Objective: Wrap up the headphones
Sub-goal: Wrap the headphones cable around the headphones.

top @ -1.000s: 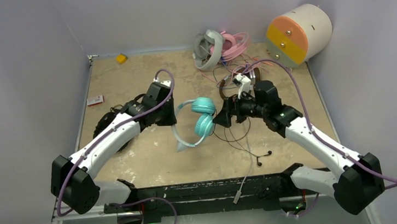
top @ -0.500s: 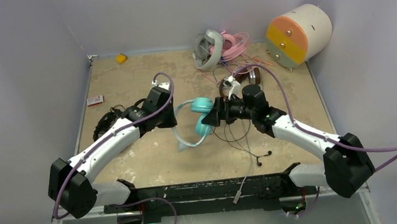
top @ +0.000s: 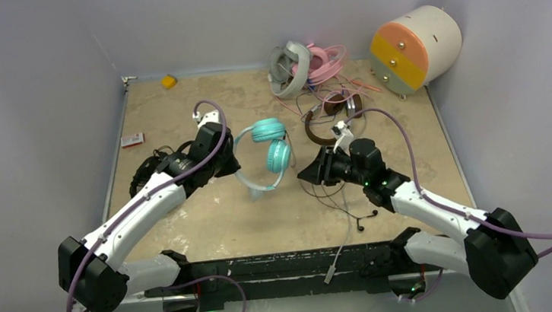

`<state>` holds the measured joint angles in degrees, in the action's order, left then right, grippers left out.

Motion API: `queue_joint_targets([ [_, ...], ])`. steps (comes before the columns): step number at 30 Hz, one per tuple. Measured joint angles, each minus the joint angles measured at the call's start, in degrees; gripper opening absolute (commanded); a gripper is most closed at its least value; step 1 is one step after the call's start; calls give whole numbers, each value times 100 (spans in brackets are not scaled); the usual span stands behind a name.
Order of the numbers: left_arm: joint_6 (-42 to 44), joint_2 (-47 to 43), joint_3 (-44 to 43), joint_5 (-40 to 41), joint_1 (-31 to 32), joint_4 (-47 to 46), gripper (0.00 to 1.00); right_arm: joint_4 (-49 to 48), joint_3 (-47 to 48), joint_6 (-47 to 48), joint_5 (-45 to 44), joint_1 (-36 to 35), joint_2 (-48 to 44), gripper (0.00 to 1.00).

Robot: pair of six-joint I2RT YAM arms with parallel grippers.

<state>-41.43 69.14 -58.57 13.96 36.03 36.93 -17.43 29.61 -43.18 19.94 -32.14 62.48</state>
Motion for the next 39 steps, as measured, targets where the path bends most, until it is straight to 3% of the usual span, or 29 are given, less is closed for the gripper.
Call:
queue_joint_targets([
  [2, -136, -33, -2, 50, -7, -57, 0, 90, -192, -68, -116, 0, -131, 49],
  [6, -184, -70, -2, 103, -7, -90, 0, 205, -243, -74, -208, 0, -195, 90],
  [8, -160, -57, -2, 103, -4, -105, 0, 269, -234, 15, -236, 0, -254, 99],
  [14, -212, 210, 0, 181, -2, -39, 0, 951, 363, 363, -612, -258, -302, 99],
  [21, -529, 245, 68, 247, 7, -70, 0, 1644, 1517, 667, -2450, -1449, 39, 99],
  [29, -732, 247, 166, 411, 39, -138, 0, 2474, 2914, 874, -4562, -2273, 1528, 99],
  [39, -754, 245, 354, 498, 48, -256, 0, 2734, 3447, 935, -5198, -2315, 2382, 98],
])
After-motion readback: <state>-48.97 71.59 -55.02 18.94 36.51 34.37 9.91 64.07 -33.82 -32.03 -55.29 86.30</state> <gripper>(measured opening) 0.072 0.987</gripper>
